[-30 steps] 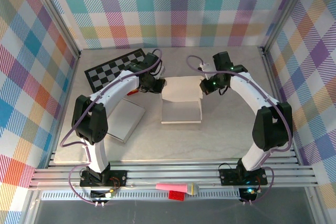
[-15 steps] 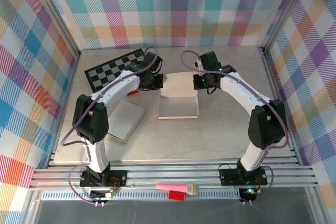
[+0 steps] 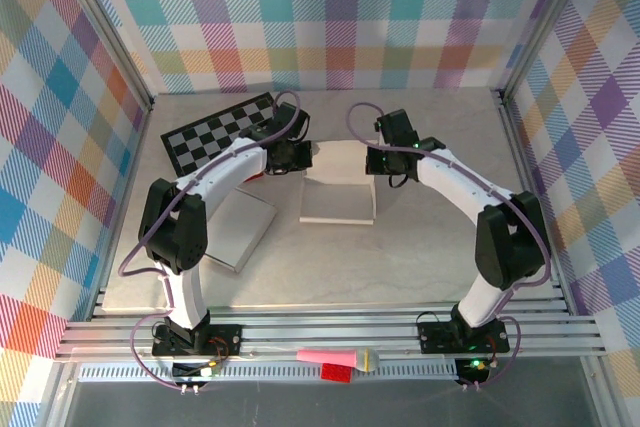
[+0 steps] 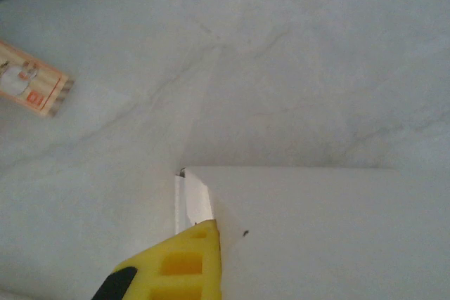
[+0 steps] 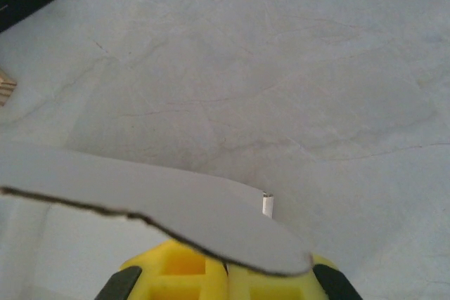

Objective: Fold the paper box

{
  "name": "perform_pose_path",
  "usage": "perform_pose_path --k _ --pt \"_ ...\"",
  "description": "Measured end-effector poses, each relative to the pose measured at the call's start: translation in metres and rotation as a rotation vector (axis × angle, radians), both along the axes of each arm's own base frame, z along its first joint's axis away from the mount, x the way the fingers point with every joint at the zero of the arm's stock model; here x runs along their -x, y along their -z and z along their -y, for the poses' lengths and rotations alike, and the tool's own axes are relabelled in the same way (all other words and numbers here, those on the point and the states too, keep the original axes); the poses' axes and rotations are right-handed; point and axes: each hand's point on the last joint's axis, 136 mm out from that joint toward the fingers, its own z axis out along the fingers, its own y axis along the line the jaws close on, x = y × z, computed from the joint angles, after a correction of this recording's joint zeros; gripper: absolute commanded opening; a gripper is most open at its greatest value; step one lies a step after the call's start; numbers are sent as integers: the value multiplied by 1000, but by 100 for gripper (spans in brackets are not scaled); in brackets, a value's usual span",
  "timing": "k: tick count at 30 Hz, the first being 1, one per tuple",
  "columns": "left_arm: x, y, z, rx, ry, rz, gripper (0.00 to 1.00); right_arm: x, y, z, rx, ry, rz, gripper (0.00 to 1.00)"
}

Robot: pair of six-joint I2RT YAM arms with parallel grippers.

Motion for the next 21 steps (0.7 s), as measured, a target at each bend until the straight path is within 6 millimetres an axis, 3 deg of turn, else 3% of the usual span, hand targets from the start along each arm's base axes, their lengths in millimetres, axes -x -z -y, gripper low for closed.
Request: perform_pose_path --k 9,14,21 --pt "0 2 10 141 18 132 0 10 -4 5 -107 55 217 0" --pt "0 0 9 184 22 194 0 5 -12 2 -141 65 304 0" --pt "3 6 8 228 23 254 0 22 6 0 -164 53 331 0"
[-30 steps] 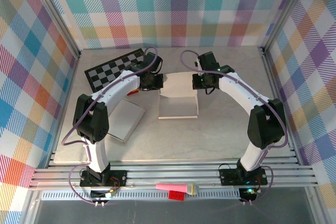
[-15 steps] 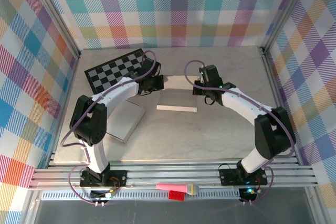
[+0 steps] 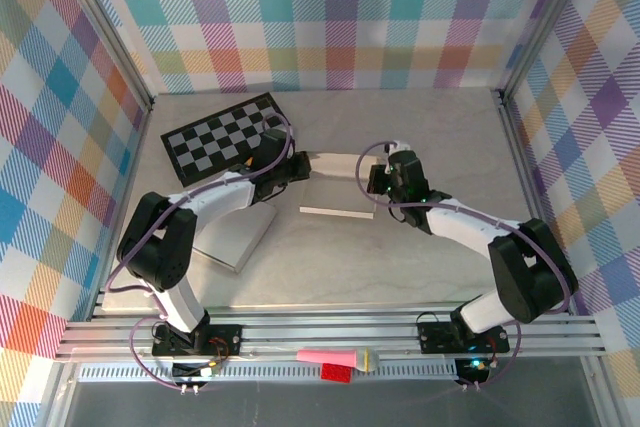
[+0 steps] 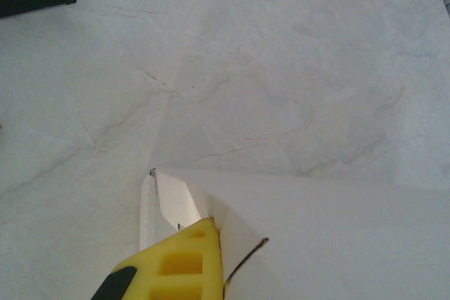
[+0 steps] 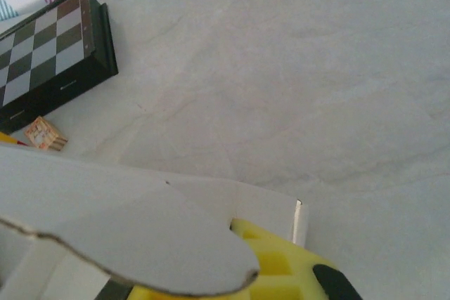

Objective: Fold the paper box

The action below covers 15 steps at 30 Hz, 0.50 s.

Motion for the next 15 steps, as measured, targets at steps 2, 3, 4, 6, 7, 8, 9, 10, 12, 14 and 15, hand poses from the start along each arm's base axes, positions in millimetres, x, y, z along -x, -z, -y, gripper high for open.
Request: perform_pose_path --k 2,3,4,6,7,8,9,10,12,14,15 --pt "-1 0 0 7 -2 13 0 3 4 -1 -6 -2 2 0" --pt "0 1 1 10 -1 19 0 5 5 0 -9 -2 3 0" --pt "0 1 1 11 0 22 0 6 6 0 -12 -1 2 0" --pt "2 2 4 11 1 34 0 9 9 2 -11 0 3 0" --pt "4 3 4 9 3 36 0 10 10 2 -11 1 4 0" --pt "6 5 6 7 7 39 0 11 10 4 -9 3 4 0" --pt "10 7 7 3 11 37 0 13 12 5 -7 6 2 0" --pt "13 9 7 0 13 35 0 14 12 6 -4 8 2 0" --pt "22 14 7 -6 19 34 0 19 16 7 6 9 -3 0" --pt "27 14 6 -8 19 43 0 22 17 6 15 9 -5 1" --pt "29 14 5 -9 17 47 0 24 17 6 19 9 -5 3"
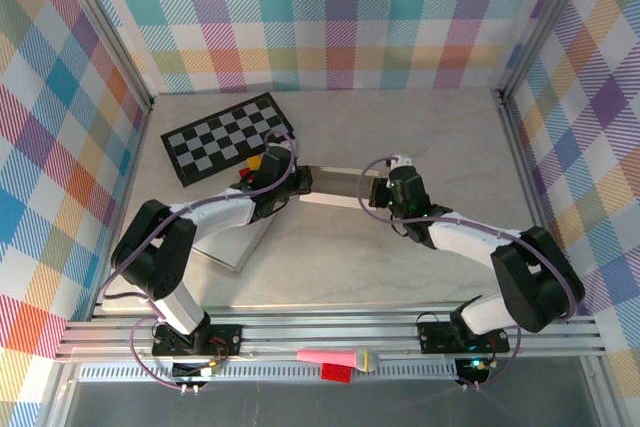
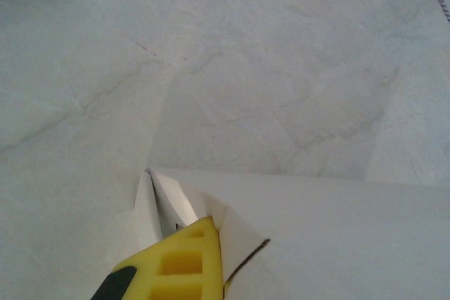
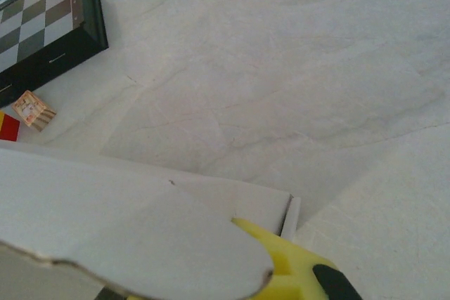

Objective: Fold the paper box

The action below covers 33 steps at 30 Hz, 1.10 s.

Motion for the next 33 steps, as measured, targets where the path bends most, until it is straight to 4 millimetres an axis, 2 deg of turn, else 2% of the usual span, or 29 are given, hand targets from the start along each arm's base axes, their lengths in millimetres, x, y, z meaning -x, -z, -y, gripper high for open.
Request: perform_pose_path --k 4,8,11,14,18,22,25,28,31,33 --pt "3 1 -1 -6 -4 8 0 7 4 -2 19 -2 -39 23" --pt "9 1 6 -13 16 9 0 22 5 -6 5 2 -156 44" --pt "14 1 12 -17 38 7 0 39 -15 -5 -75 20 -215 61" --pt "20 2 18 -17 60 -2 0 61 -42 -1 -193 49 -273 72" --pt "23 3 21 -19 72 -4 0 85 -72 5 -308 91 -348 78" --pt "25 3 23 -26 80 0 0 95 -95 7 -358 115 -397 78" --pt "27 3 25 -37 89 4 0 92 -107 6 -369 124 -441 78" --pt "28 3 26 -49 93 12 0 87 -110 9 -365 158 -496 75" --pt "30 4 28 -69 104 23 0 78 -109 26 -383 241 -562 72" --pt "31 4 30 -84 109 32 0 66 -110 45 -408 318 -591 71"
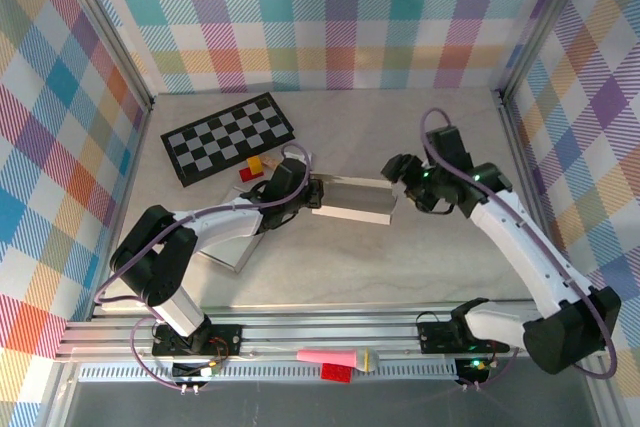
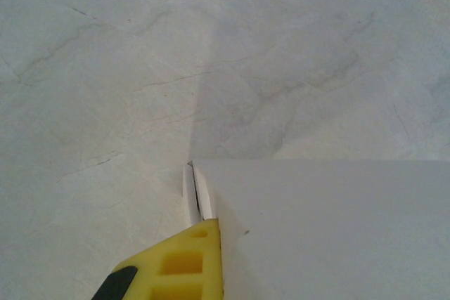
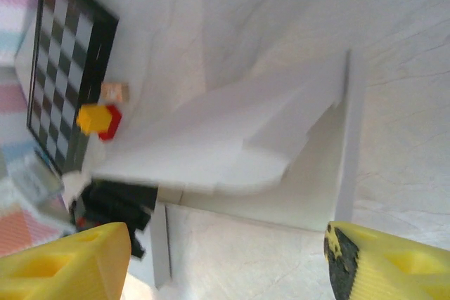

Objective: Fold the paper box

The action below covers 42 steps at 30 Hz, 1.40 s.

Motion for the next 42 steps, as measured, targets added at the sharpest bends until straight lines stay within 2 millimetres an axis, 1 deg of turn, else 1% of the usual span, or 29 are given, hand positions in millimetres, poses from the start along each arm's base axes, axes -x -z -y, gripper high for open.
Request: perform_pose_path --k 3,4,7,9,12,14,16,19,22,26,31,36,38,42 --pt "3 0 3 -26 10 15 0 -16 -1 20 -11 73 -47 71" --pt "4 0 4 -33 13 16 0 -21 -1 23 -14 81 -62 71" --pt "8 0 7 -55 21 27 0 -32 6 22 -22 70 -136 68" --pt "10 0 10 -67 26 36 0 -34 22 16 -35 47 -196 65" --pt "12 0 12 -76 29 44 0 -26 49 9 -57 23 -293 60" --pt "13 0 13 -81 26 47 0 -18 63 6 -73 11 -348 58" --pt "13 0 13 -84 23 50 0 -10 74 3 -89 3 -393 56" --pt "14 0 13 -87 22 50 0 -1 84 1 -104 -3 -434 54" --pt "15 0 15 -89 27 51 0 7 96 -2 -128 -4 -468 49" --pt "17 1 16 -92 30 53 1 9 102 -5 -149 -10 -478 44" --pt "19 1 13 -104 26 46 4 6 104 -8 -174 -15 -467 42" --pt "25 4 11 -102 19 33 9 18 119 -12 -232 -1 -497 38" --pt "31 10 9 -106 14 11 11 21 121 -14 -250 -1 -495 37" --pt "48 31 3 -134 14 -62 18 26 126 -19 -266 -2 -491 34"
